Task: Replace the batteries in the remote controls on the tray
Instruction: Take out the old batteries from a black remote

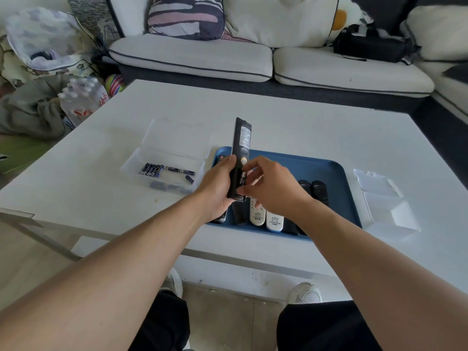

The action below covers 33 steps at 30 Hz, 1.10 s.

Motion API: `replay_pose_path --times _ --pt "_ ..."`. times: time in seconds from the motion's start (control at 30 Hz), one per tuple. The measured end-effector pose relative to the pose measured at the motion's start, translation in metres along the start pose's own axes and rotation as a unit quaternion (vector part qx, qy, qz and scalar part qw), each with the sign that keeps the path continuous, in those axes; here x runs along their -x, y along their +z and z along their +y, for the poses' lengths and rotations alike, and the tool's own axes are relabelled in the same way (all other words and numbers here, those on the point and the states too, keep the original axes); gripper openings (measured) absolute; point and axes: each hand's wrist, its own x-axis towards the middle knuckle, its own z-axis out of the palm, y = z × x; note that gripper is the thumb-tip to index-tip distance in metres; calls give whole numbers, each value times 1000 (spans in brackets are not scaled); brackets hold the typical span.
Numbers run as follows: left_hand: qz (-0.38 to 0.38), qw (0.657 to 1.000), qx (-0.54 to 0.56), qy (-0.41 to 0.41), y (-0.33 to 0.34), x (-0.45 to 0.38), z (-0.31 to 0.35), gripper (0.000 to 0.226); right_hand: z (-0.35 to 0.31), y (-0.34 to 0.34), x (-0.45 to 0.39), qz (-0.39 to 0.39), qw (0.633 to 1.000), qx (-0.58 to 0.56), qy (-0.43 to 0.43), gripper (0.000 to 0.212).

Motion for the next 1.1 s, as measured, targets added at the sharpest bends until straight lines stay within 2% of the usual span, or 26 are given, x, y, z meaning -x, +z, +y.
replay_pose_path --times 0.13,0.33,0.5,0.57,0.63,0.67,0.73,0.8,0.93,1.1 --pt "-21 1000 -6 18 3 1 0 31 1 -1 1 22 989 -131 67 25" --pt "-14 1000 -9 15 2 -1 1 40 -1 -6 -1 -13 955 -275 109 15" --pt "-9 1000 3 8 -4 -3 3 42 -10 -18 1 -26 887 -430 169 13" --pt "-17 1000 4 3 -5 -2 2 43 -11 -17 1 -28 880 -439 180 17" --pt "-22 1000 0 0 -6 -1 3 43 -10 -13 0 -29 908 -386 162 12" --pt "-21 1000 -3 -2 -6 -1 4 41 -9 -13 0 -23 940 -314 135 11" --pt "-18 1000 -5 -10 -5 2 7 38 -6 -12 2 -1 996 -83 36 9" --pt "-9 1000 -8 -25 -5 3 9 35 -4 -9 3 -9 997 57 -43 5" --pt "-14 999 -12 -40 -6 6 11 35 -4 -7 3 -16 992 112 -64 3" --pt "-28 999 -15 -40 -4 13 14 41 -9 -11 7 -24 978 186 -92 13"
